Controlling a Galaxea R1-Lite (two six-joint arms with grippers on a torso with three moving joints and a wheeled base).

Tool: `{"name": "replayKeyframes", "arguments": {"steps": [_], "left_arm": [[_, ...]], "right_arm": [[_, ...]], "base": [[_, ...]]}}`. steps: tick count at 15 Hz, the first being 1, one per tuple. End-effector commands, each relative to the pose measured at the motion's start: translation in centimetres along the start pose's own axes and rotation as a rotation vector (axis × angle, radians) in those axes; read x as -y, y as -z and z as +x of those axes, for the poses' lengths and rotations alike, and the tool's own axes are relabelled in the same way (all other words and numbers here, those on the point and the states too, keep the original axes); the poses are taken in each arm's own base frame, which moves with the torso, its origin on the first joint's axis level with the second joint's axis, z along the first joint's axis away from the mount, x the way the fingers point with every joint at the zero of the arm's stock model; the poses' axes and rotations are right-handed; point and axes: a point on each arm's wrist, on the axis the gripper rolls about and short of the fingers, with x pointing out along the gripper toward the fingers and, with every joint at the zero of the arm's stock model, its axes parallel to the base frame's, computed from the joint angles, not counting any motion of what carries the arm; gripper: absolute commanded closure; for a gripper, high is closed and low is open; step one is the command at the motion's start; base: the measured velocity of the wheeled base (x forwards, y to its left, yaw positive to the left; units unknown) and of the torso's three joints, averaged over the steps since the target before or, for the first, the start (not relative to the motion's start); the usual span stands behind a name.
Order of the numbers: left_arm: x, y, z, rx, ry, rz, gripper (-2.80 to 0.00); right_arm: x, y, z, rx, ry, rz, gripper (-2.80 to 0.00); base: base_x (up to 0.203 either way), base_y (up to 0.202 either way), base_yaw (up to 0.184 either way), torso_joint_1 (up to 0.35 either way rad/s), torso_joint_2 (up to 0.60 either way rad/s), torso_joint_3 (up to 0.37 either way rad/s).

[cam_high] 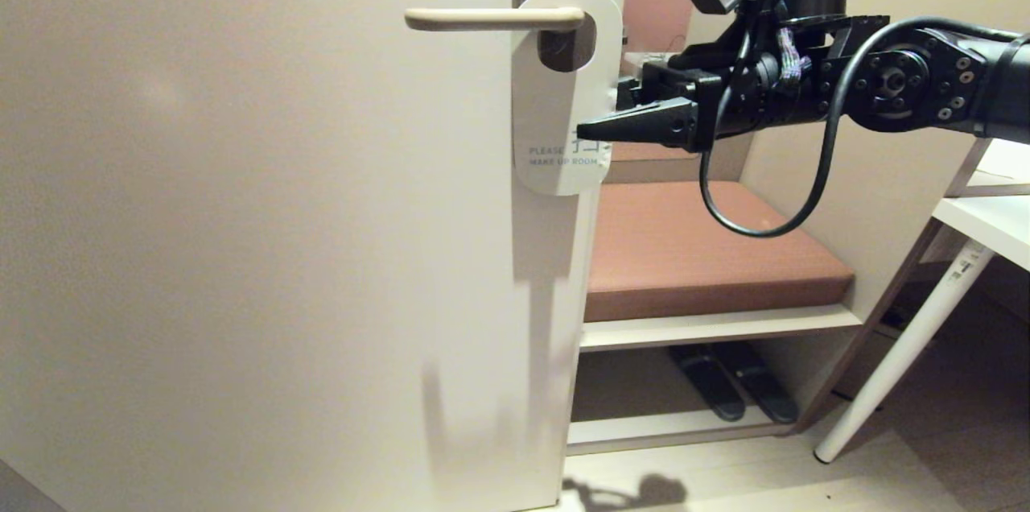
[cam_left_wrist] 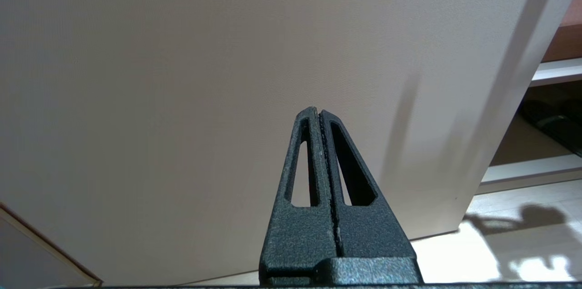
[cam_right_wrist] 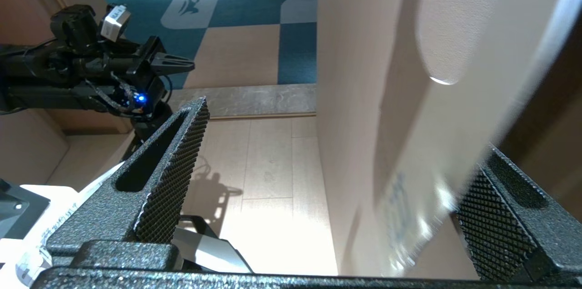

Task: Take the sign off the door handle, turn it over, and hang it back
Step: Take down the sign

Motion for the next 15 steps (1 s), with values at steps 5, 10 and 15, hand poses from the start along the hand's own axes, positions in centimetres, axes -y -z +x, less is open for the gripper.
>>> {"name": "replayKeyframes", "arguments": {"steps": [5, 10, 15], "left_arm": [[0.0, 0.0, 0.0, 0.0, 0.0, 0.001, 0.0], [0.0, 0.0, 0.0, 0.0, 0.0, 0.001, 0.0], [0.0, 0.0, 0.0, 0.0, 0.0, 0.001, 0.0]], "right_arm": [[0.33, 0.51, 0.57, -0.003, -0.017, 0.006, -2.8], [0.74, 0.43, 0.78, 0.013, -0.014, -0.031, -2.8], [0.93, 0.67, 0.85, 0.011, -0.014, -0.026, -2.8]], "base": [[0.0, 0.0, 0.0, 0.0, 0.0, 0.0], [0.0, 0.0, 0.0, 0.0, 0.0, 0.0], [0.0, 0.0, 0.0, 0.0, 0.0, 0.0]]}}
